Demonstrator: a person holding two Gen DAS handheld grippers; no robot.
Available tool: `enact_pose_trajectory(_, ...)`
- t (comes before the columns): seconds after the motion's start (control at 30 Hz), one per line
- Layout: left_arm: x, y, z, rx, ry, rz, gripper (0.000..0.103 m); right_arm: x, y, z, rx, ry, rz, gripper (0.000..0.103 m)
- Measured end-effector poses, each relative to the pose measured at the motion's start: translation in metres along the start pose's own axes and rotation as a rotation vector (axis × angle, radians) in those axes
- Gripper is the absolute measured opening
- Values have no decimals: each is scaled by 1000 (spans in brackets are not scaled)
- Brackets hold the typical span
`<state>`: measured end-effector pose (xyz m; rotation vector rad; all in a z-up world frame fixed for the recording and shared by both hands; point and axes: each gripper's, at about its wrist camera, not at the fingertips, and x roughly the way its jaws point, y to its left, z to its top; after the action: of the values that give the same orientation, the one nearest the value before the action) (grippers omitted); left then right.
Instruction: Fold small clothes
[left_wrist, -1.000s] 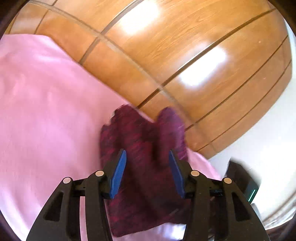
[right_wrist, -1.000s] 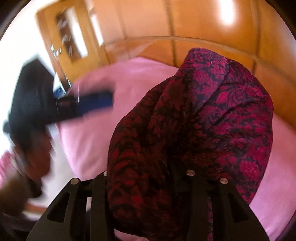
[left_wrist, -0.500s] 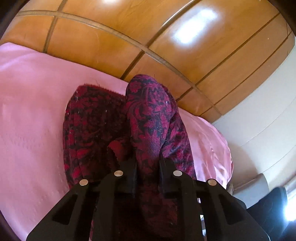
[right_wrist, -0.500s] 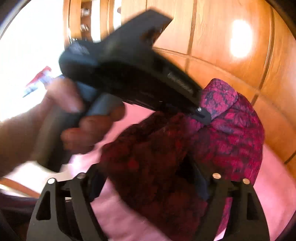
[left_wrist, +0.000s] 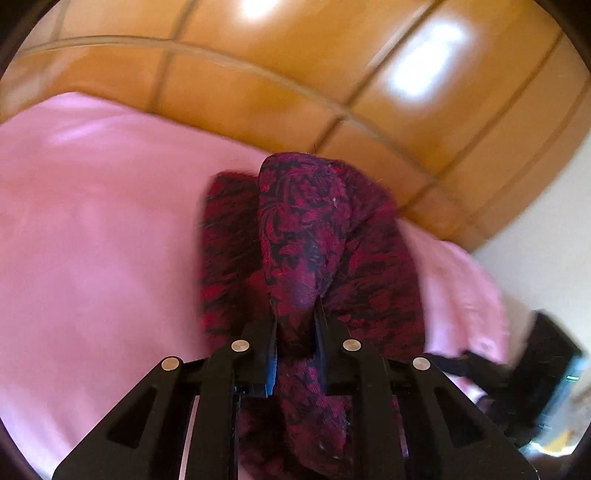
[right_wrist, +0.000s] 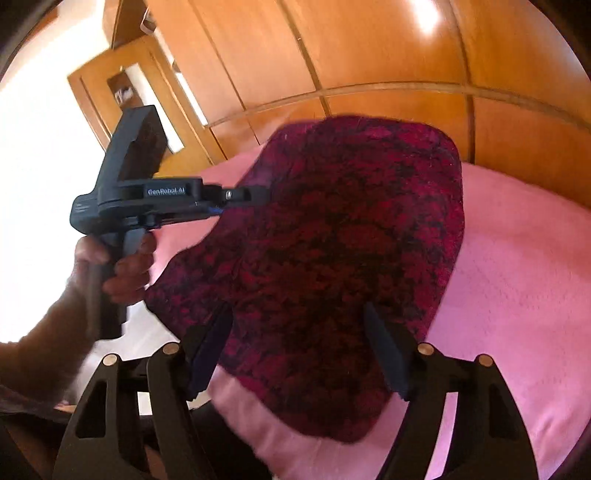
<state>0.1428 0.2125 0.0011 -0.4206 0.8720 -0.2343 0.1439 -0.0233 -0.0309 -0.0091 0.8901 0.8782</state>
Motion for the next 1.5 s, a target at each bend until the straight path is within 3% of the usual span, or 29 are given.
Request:
enact_pose_trajectory(0.17, 9, 16, -26, -40, -49, 182, 28, 49, 22, 5, -151, 29, -124, 74)
enact_pose_trajectory(0.27, 10, 13, -29, -45, -69, 203, 36, 49, 23, 8, -174, 52, -127, 77)
enact_pose_trajectory(0.37, 9, 9, -28, -13, -74, 213, 38, 34, 12, 20, -128, 103, -39, 77)
enact_pose_trajectory(0.43, 12, 8, -28, 4, -79, 226, 38, 17, 2, 38, -38, 78, 33, 76)
enact_pose_trajectory(0.53, 10, 4, -26, 19, -85, 233, 38, 6, -12, 75, 55, 0, 62, 76)
enact_pose_trajectory(0.63, 9, 5, -26, 27, -88, 237, 38, 28, -27, 112, 103, -12, 31, 71)
enact_pose_trajectory(0.73, 9, 7, -27, 26, -87, 234, 38, 69, -43, 141, 147, 62, -8, 63)
enact_pose_trajectory(0.87, 14, 7, -31, 29, -82, 248, 38, 114, -66, 149, 174, 197, -67, 62)
enact_pose_trajectory(0.93, 17, 6, -31, 32, -82, 247, 38, 137, -71, 147, 136, 212, -139, 62)
enact_pose_trajectory(1.1, 17, 9, -30, 16, -82, 236, 38, 130, -67, 142, 107, 169, -154, 66)
enact_pose_trajectory(1.23, 13, 6, -31, 14, -90, 238, 38, 95, -49, 132, 70, 62, -103, 86)
enact_pose_trajectory(1.33, 10, 1, -34, 41, -93, 270, 38, 66, -53, 118, 119, -19, -58, 92)
enact_pose_trajectory(1.5, 8, -6, -39, 57, -101, 290, 38, 36, -75, 95, 206, -75, -34, 98)
